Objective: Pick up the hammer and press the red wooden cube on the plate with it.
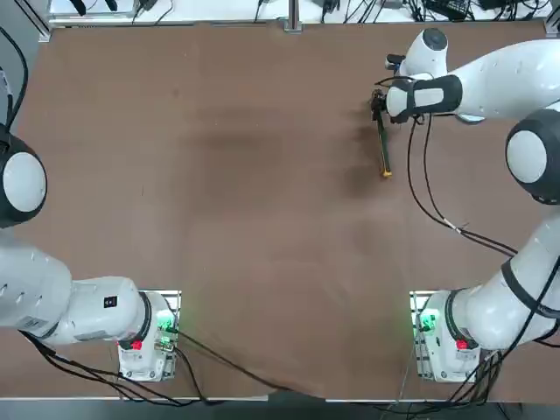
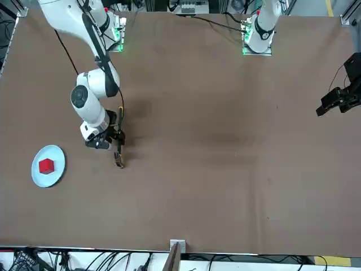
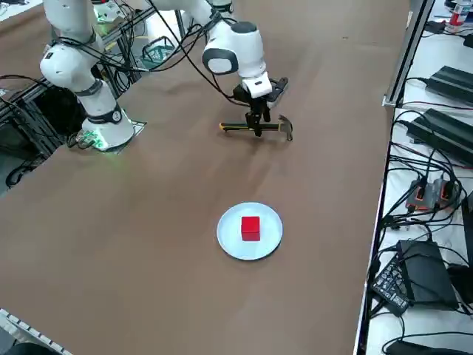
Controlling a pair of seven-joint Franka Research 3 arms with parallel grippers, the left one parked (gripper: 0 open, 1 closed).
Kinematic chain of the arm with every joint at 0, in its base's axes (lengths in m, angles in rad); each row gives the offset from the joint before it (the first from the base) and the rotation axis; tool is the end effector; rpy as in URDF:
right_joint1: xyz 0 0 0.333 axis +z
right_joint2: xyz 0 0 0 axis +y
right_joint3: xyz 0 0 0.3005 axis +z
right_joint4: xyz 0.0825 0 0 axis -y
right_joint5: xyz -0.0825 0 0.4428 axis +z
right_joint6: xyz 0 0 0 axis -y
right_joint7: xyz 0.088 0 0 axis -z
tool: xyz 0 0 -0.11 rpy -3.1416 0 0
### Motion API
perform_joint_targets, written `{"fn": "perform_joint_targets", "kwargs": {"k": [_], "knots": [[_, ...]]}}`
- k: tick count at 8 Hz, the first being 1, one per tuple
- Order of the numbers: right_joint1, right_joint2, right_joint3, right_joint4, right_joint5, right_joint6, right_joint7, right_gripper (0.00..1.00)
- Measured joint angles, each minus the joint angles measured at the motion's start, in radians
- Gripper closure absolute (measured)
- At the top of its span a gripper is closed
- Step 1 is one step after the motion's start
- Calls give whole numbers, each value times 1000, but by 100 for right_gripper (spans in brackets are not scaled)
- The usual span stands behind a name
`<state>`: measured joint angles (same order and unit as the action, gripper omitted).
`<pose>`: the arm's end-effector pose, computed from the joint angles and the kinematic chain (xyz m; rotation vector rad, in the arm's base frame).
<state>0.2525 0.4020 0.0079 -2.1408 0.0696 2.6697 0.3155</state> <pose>0.5922 0.1559 0.1600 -3.0588 0.1775 -0.1697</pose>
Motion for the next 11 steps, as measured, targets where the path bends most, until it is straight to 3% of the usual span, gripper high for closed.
{"fn": "perform_joint_targets", "kwargs": {"k": [1,3,7,8,10,11], "knots": [[0,10,0,10,0,2,2,18],[0,21,0,21,0,4,3,33],[0,37,0,22,0,22,3,39],[1,38,0,23,0,24,3,46],[0,37,-1,29,0,27,4,79],[-1,33,-8,36,0,20,6,79]]}}
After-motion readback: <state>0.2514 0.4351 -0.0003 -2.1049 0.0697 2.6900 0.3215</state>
